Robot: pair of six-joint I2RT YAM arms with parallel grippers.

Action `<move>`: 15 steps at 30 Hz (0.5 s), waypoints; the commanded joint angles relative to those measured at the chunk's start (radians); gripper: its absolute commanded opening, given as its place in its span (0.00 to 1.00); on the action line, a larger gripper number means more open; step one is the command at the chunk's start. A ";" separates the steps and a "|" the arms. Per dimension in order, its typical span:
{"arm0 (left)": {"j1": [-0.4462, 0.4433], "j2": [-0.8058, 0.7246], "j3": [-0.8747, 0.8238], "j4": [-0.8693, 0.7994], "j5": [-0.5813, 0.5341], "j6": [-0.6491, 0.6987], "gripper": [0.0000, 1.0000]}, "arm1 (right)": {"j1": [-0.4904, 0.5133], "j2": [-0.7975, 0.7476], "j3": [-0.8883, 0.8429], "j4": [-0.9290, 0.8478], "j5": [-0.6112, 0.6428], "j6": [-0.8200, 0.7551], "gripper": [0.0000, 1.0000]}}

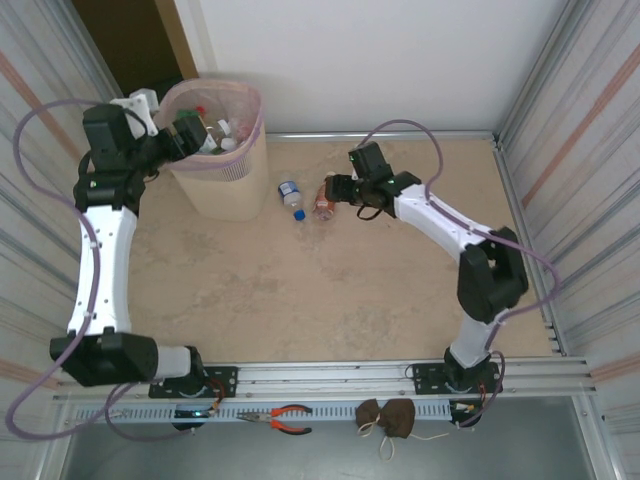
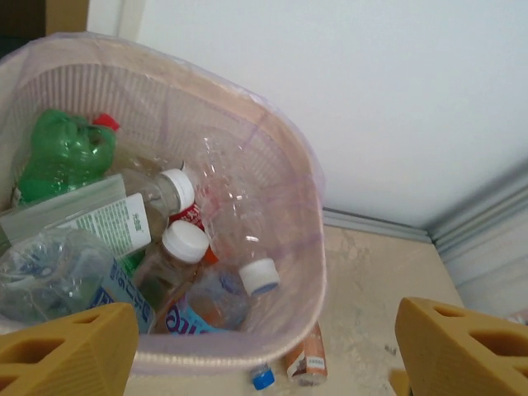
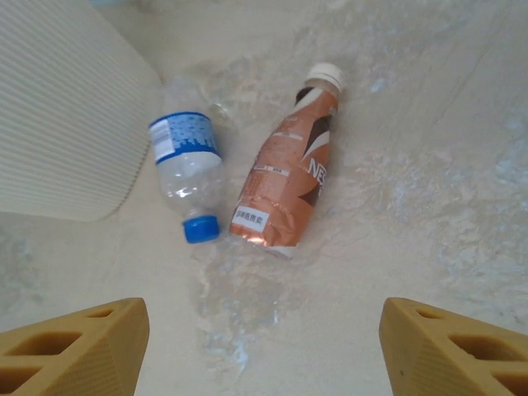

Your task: Put the plastic bottles in the bin

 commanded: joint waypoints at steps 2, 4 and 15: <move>0.012 -0.112 -0.117 0.106 0.099 0.120 0.82 | -0.002 0.144 0.119 -0.039 0.017 0.040 0.78; 0.017 -0.138 -0.150 0.100 0.105 0.120 0.82 | -0.002 0.203 0.166 -0.040 0.019 0.049 0.80; 0.023 -0.193 -0.255 0.136 0.153 0.038 0.81 | -0.003 0.464 0.400 -0.121 0.022 0.108 0.82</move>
